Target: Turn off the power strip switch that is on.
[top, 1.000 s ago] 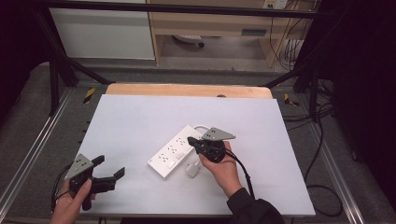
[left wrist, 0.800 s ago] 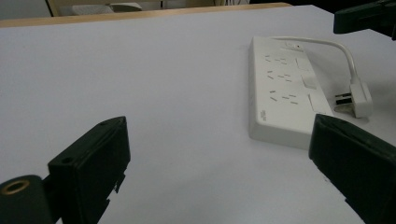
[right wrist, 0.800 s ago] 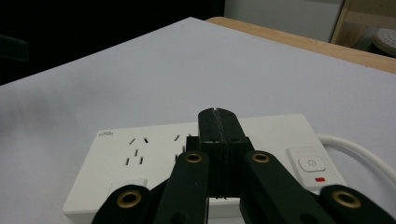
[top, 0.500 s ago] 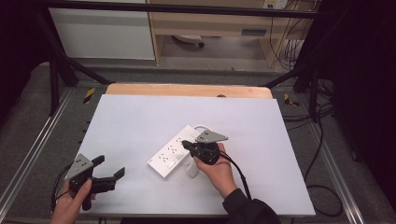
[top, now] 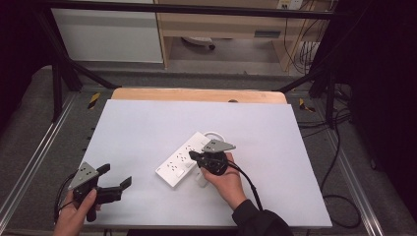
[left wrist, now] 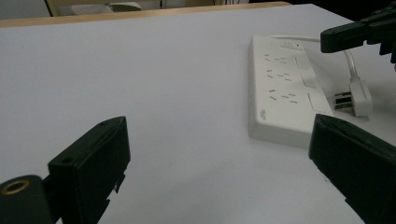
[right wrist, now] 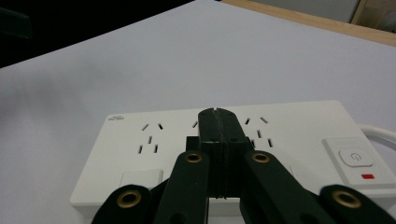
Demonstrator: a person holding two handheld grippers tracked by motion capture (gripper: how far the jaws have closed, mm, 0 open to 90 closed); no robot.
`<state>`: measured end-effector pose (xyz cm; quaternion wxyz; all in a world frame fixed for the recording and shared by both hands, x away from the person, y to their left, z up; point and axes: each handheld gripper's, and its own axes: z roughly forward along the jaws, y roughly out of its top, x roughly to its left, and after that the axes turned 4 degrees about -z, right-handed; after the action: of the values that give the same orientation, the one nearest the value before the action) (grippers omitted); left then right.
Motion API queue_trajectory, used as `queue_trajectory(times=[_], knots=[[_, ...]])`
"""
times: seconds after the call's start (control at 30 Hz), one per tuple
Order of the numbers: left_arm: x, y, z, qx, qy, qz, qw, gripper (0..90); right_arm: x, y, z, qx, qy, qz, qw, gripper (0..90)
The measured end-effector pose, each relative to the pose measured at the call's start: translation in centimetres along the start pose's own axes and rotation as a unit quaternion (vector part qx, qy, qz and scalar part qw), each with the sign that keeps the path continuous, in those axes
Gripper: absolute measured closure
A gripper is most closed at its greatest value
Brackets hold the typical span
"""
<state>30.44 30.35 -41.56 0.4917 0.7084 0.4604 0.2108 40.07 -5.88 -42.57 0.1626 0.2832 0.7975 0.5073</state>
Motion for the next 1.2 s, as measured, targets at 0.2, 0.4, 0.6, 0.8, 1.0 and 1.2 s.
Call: queue_trajectory(times=[0.2,0.4,0.6,0.8,1.0,1.2], knots=[[0.0,0.0,0.0,0.000,0.000,0.000,1.0000,5.2,0.2,-0.2,0.3,0.003,0.003,0.000,1.0000,90.0],[0.0,0.0,0.0,0.000,0.000,0.000,1.0000,5.2,0.3,-0.4,0.5,0.008,0.004,0.000,1.0000,90.0],[0.0,0.0,0.0,0.000,-0.001,0.000,1.0000,5.2,0.4,-0.5,0.7,0.013,0.004,0.000,0.9999,90.0],[0.0,0.0,0.0,0.002,-0.001,0.001,1.0000,5.2,0.4,-0.6,0.9,0.016,0.004,0.000,0.9999,90.0],[0.0,0.0,0.0,0.002,-0.001,0.001,1.0000,5.2,0.5,-0.9,1.2,0.023,0.005,0.000,0.9997,90.0],[0.0,0.0,0.0,0.002,-0.002,0.002,1.0000,5.2,0.6,-1.0,1.4,0.028,0.005,-0.001,0.9996,90.0]])
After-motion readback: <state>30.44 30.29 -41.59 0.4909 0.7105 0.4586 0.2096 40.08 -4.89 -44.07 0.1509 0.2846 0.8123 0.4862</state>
